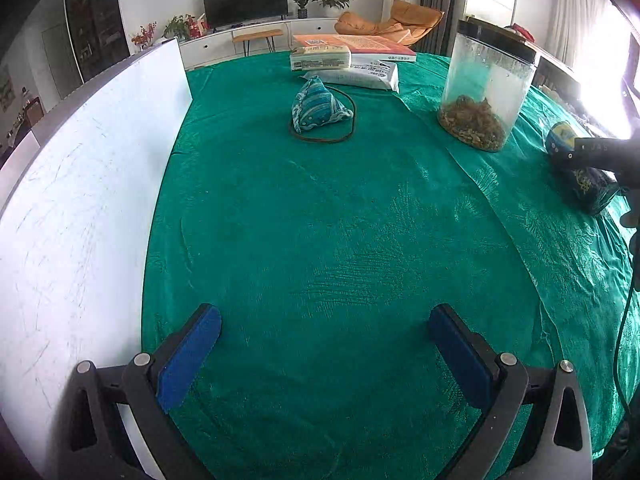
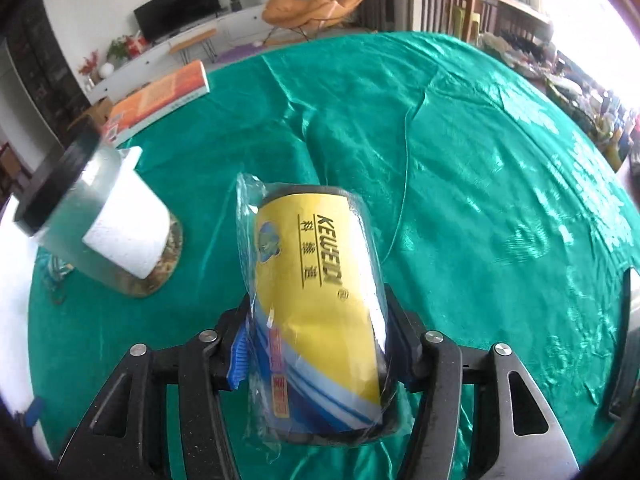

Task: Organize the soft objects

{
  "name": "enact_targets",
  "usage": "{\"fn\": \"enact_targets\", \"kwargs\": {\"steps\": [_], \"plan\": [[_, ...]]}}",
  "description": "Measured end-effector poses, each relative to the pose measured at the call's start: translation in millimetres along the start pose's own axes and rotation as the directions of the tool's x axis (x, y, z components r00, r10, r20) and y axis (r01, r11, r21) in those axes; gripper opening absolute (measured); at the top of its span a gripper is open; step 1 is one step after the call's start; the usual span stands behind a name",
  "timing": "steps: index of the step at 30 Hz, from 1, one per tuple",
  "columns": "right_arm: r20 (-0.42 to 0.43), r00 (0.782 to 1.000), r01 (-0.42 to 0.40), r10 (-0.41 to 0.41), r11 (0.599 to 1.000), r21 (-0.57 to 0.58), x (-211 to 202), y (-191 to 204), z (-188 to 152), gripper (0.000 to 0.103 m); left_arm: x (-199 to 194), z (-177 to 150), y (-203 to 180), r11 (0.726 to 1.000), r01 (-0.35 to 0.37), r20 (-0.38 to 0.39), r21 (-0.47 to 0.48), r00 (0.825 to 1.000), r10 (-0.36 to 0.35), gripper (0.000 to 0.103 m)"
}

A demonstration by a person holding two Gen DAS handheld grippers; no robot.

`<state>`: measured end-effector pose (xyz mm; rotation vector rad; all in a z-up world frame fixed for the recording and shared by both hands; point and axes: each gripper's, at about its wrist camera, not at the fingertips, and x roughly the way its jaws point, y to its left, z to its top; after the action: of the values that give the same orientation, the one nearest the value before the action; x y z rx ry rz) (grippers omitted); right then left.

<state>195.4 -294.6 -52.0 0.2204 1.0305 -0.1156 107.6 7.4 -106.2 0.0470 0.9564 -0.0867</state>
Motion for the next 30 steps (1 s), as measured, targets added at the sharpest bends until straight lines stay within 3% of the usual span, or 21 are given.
{"fn": "enact_targets", "kwargs": {"steps": [4, 6, 13, 30], "plan": [[0.057, 0.998, 0.035, -0.032, 0.998, -0.055, -14.7, 12.5, -13.2, 0.071, -0.1, 0.1, 0.2, 1.000, 0.000, 0.000, 0.000, 1.000, 0.000, 0.103], [0.091, 0.994, 0.072, -0.064, 0.994, -0.085, -26.5, 18.4, -30.0, 0.077, -0.3, -0.3, 0.1, 1.000, 0.000, 0.000, 0.000, 1.000, 0.000, 0.103], [0.110, 0.989, 0.100, -0.095, 0.994, -0.040, -34.6, 8.2, -95.0, 0.078, -0.2, -0.9, -0.2, 1.000, 0.000, 0.000, 0.000, 1.000, 0.000, 0.103], [0.115, 0.990, 0.087, -0.079, 0.994, -0.073, -25.2, 10.9, -93.0, 0.087, -0.2, -0.1, 0.0, 1.000, -0.001, 0.000, 0.000, 1.000, 0.001, 0.103]]}}
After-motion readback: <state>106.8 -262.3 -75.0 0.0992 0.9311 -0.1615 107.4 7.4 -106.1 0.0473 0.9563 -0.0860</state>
